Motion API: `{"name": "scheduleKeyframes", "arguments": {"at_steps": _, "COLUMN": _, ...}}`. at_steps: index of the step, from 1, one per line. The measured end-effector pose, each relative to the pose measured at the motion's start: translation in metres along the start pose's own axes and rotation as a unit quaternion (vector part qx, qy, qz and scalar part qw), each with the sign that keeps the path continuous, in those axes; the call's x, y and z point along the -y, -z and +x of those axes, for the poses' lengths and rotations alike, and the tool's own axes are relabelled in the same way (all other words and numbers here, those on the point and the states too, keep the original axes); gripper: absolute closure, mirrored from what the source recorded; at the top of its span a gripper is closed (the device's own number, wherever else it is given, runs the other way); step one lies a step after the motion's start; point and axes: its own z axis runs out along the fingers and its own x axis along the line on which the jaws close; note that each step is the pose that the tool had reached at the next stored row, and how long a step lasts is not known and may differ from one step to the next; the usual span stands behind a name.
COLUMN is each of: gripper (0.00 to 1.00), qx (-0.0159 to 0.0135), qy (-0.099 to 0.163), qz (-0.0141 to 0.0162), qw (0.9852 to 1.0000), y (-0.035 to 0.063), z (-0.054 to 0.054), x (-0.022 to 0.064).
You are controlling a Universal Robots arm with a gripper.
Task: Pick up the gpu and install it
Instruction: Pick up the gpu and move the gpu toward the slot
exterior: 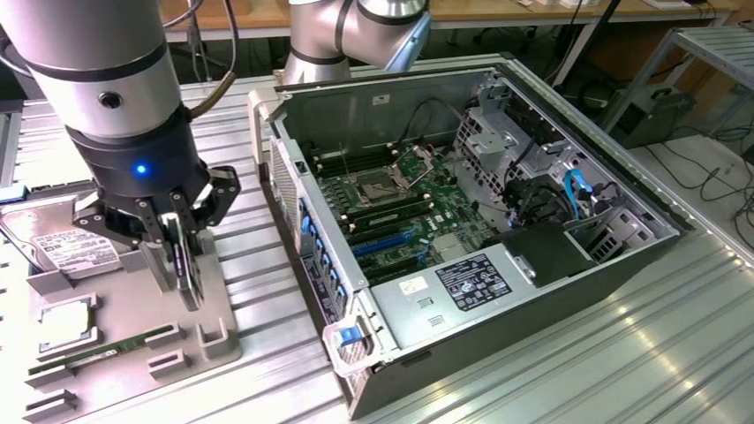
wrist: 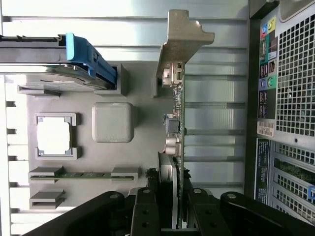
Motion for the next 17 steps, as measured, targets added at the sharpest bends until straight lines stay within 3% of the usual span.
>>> {"name": "scheduleKeyframes", "arguments": {"at_steps": 17, "gripper": 0.72, "qx": 0.0000, "qy": 0.000, "qz": 0.0001, "qw": 1.0000, "y": 0.0288, "z": -0.001, "x": -0.0003}}
